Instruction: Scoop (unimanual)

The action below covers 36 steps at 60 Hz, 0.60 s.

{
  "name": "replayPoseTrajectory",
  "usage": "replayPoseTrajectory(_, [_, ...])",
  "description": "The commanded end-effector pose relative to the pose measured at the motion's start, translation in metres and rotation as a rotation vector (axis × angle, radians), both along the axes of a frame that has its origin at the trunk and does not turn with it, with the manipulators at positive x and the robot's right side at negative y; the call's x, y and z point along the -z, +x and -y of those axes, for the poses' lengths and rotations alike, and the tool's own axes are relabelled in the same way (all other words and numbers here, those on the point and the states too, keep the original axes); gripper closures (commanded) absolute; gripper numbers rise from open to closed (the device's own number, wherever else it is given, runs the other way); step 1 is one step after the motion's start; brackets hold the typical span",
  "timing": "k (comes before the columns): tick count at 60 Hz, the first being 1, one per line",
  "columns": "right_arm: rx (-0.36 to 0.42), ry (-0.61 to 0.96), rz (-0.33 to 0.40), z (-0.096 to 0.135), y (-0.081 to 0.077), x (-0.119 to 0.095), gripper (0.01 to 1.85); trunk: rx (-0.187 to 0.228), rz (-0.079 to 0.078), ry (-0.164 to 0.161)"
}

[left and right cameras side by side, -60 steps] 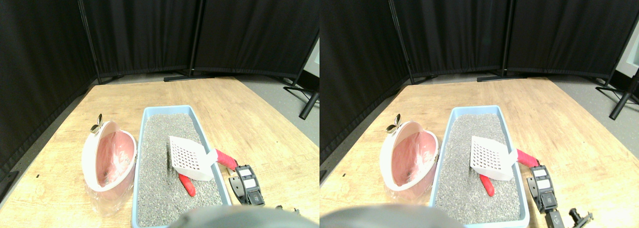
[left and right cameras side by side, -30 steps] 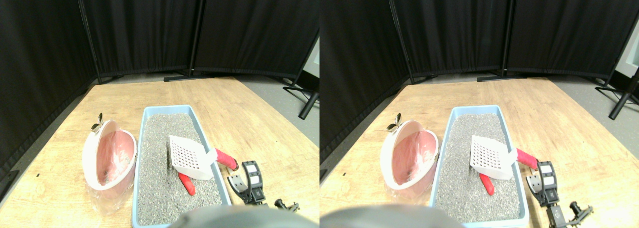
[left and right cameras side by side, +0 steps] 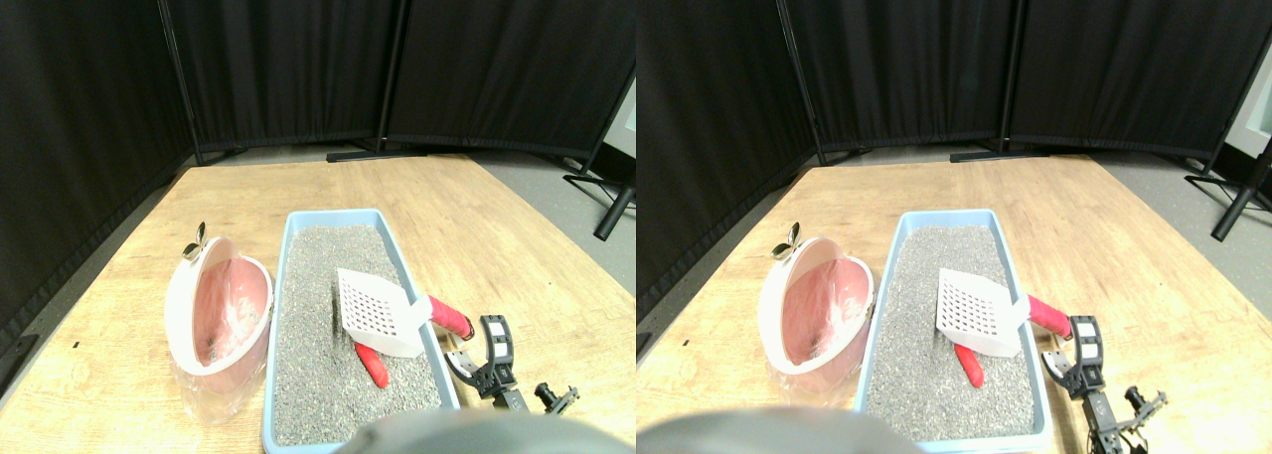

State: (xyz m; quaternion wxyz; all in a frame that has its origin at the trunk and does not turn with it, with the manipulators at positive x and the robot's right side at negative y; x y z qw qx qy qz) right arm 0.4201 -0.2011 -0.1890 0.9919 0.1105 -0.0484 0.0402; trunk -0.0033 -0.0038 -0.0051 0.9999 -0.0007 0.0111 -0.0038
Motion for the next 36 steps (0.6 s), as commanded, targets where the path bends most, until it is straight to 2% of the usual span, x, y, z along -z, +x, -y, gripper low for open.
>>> replayPoseTrajectory(1, [0.006, -0.007, 0.001, 0.0, 0.007, 0.001, 1.03, -0.016, -0.021, -0.019])
replayPoseTrajectory(17, [-0.01, -0.021, -0.034, 0.003, 0.019, 0.007, 1.04, -0.017, -0.031, -0.023])
replayPoseTrajectory(20, [0.015, -0.013, -0.051, 0.003, 0.022, 0.009, 1.04, -0.016, -0.031, -0.024])
replayPoseTrajectory(36, [0.029, 0.026, -0.116, 0.005, 0.031, 0.016, 0.99, -0.015, -0.041, -0.025])
